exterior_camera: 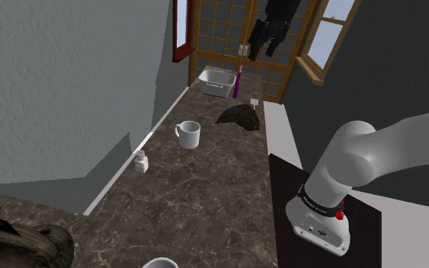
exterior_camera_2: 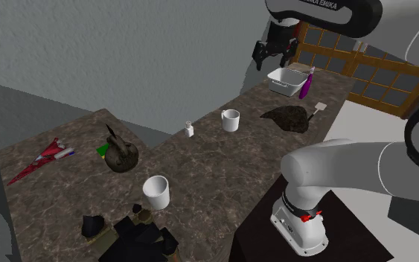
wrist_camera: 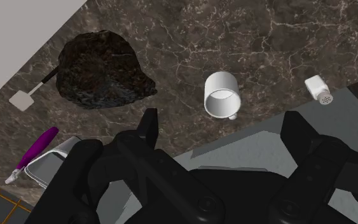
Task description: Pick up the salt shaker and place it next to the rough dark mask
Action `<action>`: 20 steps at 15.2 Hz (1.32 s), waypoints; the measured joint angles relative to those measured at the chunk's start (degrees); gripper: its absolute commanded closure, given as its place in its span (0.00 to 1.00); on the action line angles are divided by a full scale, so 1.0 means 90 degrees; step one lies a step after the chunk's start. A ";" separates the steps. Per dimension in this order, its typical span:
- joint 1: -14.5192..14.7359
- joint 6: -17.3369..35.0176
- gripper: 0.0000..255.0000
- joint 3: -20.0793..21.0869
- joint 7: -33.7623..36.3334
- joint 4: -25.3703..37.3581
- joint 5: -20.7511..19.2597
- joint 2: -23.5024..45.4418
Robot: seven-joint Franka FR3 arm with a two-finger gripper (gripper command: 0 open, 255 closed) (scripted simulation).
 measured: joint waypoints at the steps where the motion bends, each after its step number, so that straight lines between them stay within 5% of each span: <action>1: 0.0000 0.0000 0.00 0.0000 0.0000 0.0000 0.0000 0.0000; 10: 0.0144 0.1208 0.00 0.0496 0.0493 -0.0275 0.0239 0.1219; 20: 0.0276 0.2376 0.00 0.1148 0.1207 0.0280 0.0257 0.3282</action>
